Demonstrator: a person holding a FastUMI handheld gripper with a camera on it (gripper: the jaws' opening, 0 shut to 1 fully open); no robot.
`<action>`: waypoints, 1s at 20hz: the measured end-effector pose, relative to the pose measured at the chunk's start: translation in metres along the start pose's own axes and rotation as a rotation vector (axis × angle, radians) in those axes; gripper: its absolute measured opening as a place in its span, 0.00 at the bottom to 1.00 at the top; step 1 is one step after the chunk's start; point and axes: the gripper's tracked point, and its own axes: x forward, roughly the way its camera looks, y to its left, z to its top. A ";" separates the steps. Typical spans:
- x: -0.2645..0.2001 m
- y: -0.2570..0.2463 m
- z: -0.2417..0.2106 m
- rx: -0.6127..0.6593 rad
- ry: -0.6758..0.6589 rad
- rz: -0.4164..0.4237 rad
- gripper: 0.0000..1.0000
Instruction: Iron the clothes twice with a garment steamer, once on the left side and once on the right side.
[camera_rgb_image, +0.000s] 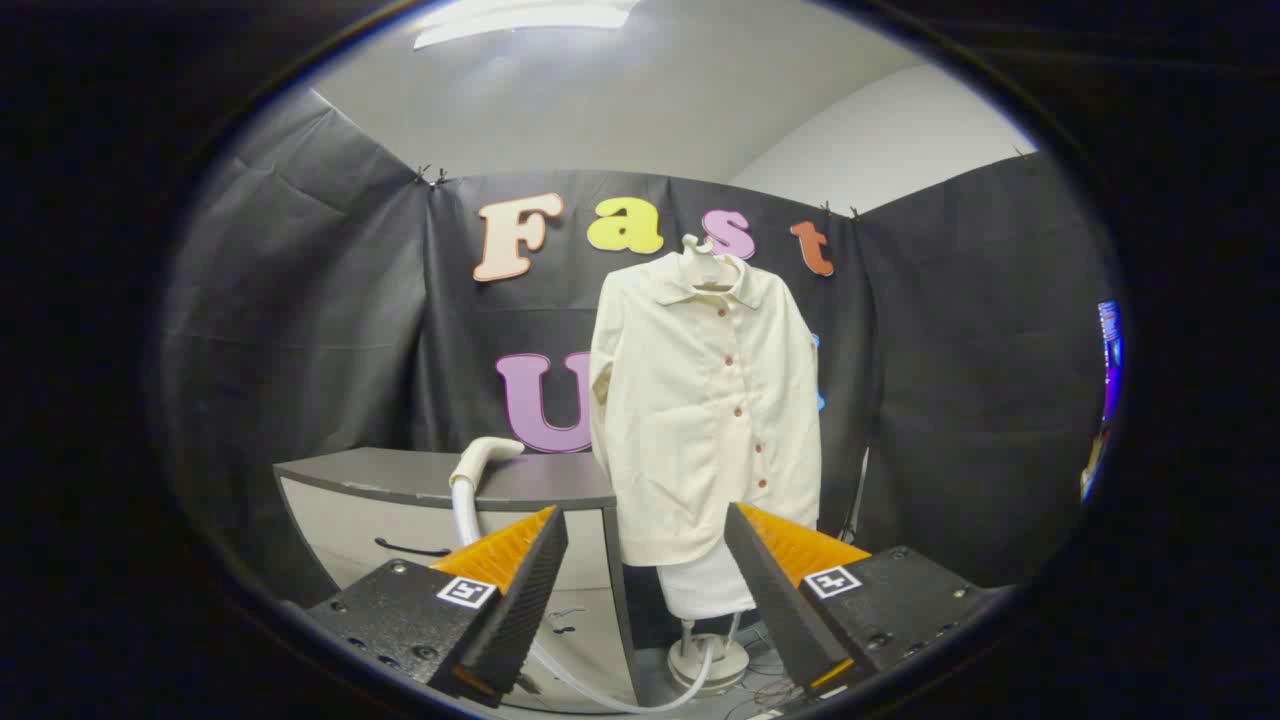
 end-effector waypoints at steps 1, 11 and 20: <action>0.000 0.000 -0.001 -0.002 0.001 -0.001 0.96; 0.013 0.013 -0.004 -0.003 0.014 0.019 0.96; 0.054 0.034 -0.001 0.042 0.054 0.042 0.96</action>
